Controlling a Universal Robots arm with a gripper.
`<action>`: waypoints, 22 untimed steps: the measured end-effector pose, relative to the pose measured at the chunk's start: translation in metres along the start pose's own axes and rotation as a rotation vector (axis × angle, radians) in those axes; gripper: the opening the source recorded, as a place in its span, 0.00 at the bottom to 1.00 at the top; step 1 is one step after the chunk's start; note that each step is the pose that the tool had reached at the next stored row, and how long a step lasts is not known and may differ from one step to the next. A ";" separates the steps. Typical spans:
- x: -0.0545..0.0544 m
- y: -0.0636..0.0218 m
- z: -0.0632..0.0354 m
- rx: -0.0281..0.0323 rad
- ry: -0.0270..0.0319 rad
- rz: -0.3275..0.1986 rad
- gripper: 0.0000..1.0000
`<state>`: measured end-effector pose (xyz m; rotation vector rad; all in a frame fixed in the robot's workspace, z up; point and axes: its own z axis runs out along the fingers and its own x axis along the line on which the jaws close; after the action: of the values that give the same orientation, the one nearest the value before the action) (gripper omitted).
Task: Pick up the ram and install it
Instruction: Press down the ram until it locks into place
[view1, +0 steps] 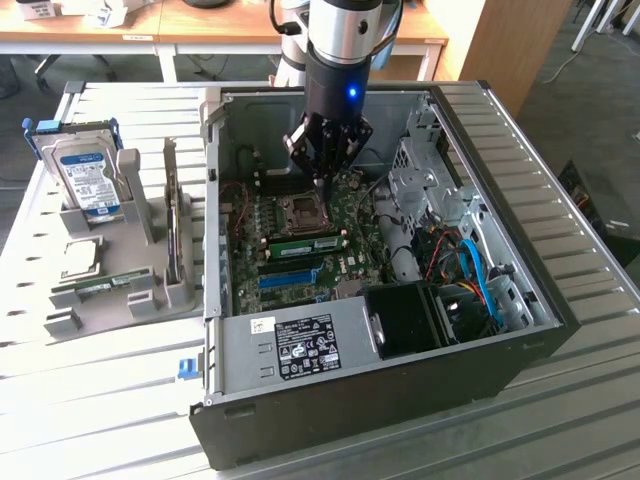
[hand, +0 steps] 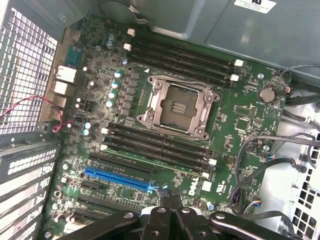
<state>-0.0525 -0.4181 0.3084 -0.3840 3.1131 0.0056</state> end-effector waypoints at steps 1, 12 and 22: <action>0.000 0.0000 0.0000 -0.0001 0.0000 0.005 0.11; 0.000 0.0000 0.0000 0.0004 0.0000 0.091 0.11; 0.000 0.0000 0.0000 -0.0001 0.0037 0.129 0.11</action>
<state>-0.0525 -0.4181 0.3084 -0.1823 3.1354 0.0055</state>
